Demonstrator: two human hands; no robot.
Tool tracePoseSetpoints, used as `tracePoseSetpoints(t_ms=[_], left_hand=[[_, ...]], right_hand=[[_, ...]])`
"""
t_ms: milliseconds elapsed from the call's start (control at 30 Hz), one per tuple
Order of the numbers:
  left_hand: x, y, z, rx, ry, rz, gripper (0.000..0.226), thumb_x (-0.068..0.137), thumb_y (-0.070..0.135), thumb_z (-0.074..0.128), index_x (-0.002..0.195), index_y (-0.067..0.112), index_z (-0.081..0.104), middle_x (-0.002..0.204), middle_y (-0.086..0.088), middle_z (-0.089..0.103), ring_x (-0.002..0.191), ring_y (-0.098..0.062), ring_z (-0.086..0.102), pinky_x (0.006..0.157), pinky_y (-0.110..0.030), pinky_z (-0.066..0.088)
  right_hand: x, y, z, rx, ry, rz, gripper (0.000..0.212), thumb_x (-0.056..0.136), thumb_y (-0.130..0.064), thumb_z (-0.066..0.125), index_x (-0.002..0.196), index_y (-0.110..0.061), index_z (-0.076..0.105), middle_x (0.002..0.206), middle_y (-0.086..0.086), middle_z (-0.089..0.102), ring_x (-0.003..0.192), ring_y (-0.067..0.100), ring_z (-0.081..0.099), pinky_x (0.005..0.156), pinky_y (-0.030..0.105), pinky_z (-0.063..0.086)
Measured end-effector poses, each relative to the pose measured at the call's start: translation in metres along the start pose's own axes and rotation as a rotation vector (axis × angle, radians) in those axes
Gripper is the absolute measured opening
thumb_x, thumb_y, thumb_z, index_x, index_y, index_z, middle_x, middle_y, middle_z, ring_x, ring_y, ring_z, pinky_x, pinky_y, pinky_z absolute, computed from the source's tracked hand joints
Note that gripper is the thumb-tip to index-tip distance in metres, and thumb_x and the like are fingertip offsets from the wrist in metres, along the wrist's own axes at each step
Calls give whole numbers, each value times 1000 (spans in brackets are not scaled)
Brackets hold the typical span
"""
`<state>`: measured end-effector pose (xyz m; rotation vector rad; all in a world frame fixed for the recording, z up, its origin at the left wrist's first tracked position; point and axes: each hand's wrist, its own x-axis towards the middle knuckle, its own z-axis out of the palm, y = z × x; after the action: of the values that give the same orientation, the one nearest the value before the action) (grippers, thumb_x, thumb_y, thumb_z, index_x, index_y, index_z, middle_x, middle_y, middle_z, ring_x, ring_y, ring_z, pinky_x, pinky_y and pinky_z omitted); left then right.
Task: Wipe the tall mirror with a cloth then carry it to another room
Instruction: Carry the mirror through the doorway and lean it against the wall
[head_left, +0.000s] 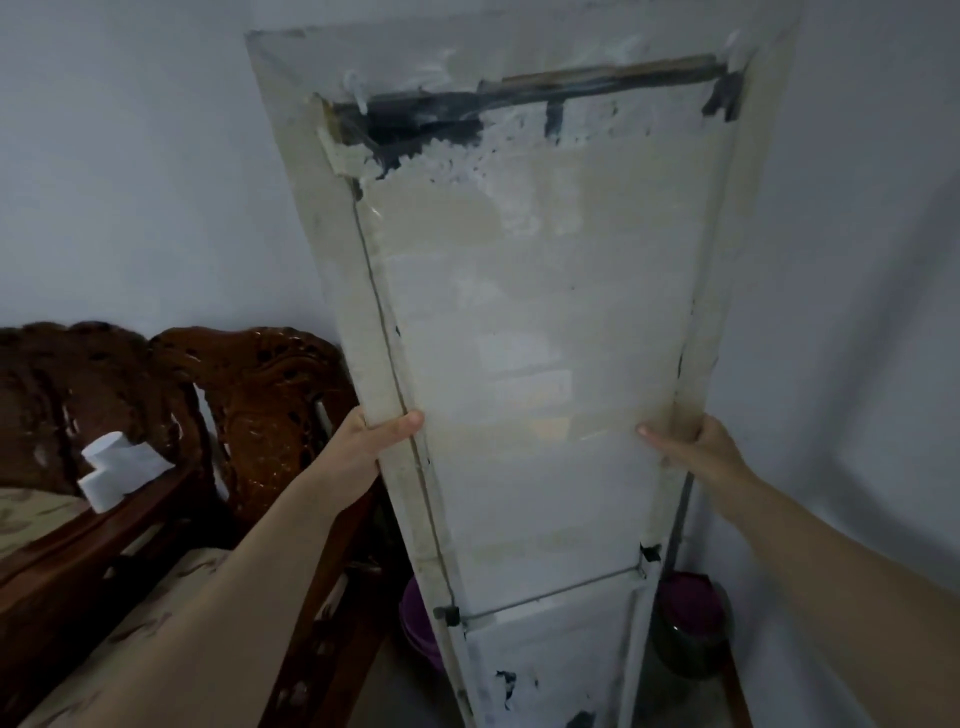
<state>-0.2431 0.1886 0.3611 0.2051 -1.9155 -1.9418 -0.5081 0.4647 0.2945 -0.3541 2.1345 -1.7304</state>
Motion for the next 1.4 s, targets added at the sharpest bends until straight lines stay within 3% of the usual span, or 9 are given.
tracePoseSetpoints(t_ms=[100, 333, 633, 867, 967, 1067, 1200, 1300, 1400], left_hand=[[1, -4, -7, 6, 89, -7, 61, 61, 47, 86, 112, 16, 72, 119, -10, 71, 110, -28, 67, 83, -36, 59], [-6, -11, -36, 57, 190, -28, 53, 66, 51, 82, 108, 20, 74, 117, -6, 72, 109, -26, 68, 81, -33, 58], [7, -34, -33, 49, 483, -12, 62, 54, 57, 85, 105, 24, 73, 112, 0, 74, 103, -20, 70, 75, -28, 60], [6, -91, -22, 177, 678, -139, 71, 44, 48, 87, 105, 16, 70, 97, 0, 77, 89, -15, 74, 72, -28, 60], [5, -121, -16, 159, 732, -207, 59, 44, 43, 87, 96, 20, 70, 90, 4, 77, 81, -10, 74, 62, -21, 58], [3, -137, -14, 143, 790, -202, 50, 44, 43, 87, 88, 26, 70, 79, 16, 76, 74, -4, 73, 54, -14, 55], [1, -141, -14, 193, 798, -183, 54, 41, 46, 89, 88, 29, 69, 81, 21, 75, 74, 0, 72, 54, -12, 53], [-3, -141, -8, 236, 824, -158, 52, 40, 49, 88, 86, 32, 69, 80, 23, 75, 75, 1, 72, 55, -12, 54], [-7, -140, -3, 261, 839, -149, 50, 44, 45, 86, 89, 31, 68, 80, 18, 75, 78, 0, 72, 58, -14, 56]], right_hand=[[9, 1, 5, 10, -26, -52, 95, 56, -45, 85, 133, -6, 45, 126, 4, 58, 105, 20, 60, 94, 36, 50], [32, 5, 34, -47, -31, -142, 87, 58, -36, 88, 129, -13, 42, 91, -20, 47, 77, -6, 47, 60, 10, 37], [54, 8, 43, 76, -114, -204, 56, 63, -30, 86, 110, -19, 58, 97, -7, 64, 86, 12, 62, 70, 24, 48], [71, 14, 50, 57, -149, -224, 56, 59, -36, 86, 107, -19, 62, 99, -2, 69, 93, 19, 65, 83, 34, 52], [76, 20, 51, 30, -158, -215, 76, 47, -51, 83, 110, -12, 65, 101, 3, 71, 94, 21, 66, 85, 38, 54], [76, 29, 53, 5, -171, -174, 71, 39, -61, 78, 94, -17, 69, 93, 0, 72, 90, 19, 67, 77, 32, 53], [75, 35, 59, 60, -130, -157, 73, 38, -63, 81, 94, -19, 69, 93, -2, 72, 89, 16, 67, 77, 32, 54], [70, 33, 58, 60, -111, -181, 55, 38, -64, 80, 78, -29, 67, 79, -14, 70, 78, 4, 66, 62, 21, 49], [67, 35, 53, 33, -118, -205, 59, 40, -62, 80, 85, -25, 70, 83, -10, 70, 81, 8, 67, 64, 21, 50]])
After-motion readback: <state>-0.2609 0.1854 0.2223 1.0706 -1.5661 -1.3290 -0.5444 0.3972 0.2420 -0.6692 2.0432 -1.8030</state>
